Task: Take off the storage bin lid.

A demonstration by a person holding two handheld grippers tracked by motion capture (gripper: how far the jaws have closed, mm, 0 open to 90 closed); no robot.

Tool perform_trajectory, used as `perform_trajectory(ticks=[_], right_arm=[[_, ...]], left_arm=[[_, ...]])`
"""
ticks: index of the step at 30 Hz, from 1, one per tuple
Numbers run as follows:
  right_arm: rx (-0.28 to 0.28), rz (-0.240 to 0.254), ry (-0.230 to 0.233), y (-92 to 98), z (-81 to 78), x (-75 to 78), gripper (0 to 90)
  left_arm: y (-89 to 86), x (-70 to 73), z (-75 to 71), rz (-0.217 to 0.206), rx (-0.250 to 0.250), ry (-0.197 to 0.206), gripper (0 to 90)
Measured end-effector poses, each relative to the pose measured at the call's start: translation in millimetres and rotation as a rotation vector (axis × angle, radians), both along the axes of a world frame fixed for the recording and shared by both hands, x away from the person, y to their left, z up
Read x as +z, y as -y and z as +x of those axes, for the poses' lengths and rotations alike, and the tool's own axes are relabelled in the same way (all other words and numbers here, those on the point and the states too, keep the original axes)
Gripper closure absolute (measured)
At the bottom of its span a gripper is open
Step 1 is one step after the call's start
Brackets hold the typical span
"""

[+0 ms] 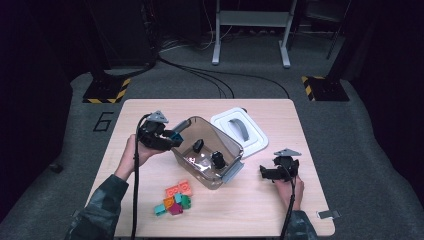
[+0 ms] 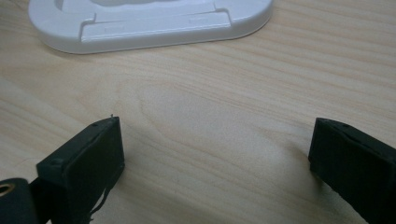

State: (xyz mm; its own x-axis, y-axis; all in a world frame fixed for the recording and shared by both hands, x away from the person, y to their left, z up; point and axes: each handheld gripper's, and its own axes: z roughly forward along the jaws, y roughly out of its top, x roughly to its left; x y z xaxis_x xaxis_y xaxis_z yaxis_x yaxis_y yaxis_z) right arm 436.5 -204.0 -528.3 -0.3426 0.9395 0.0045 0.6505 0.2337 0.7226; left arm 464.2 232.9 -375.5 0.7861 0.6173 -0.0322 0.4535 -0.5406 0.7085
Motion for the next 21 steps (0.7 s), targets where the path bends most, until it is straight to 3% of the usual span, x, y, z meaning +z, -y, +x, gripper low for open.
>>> perform_trajectory(ticks=[4,10,21], right_arm=[[0.001,0.0,0.0,0.1,0.0,0.0,2.6],[0.0,0.0,0.0,0.1,0.0,0.0,2.5],[0.0,0.0,0.0,0.1,0.0,0.0,2.5]], left_arm=[[5.9,-6.9,0.5,0.028,-0.014,-0.022,47.8],[7.0,-13.8,1.8,0.036,-0.012,-0.052,47.7],[7.5,-13.6,0.9,0.051,-0.015,-0.054,45.9]])
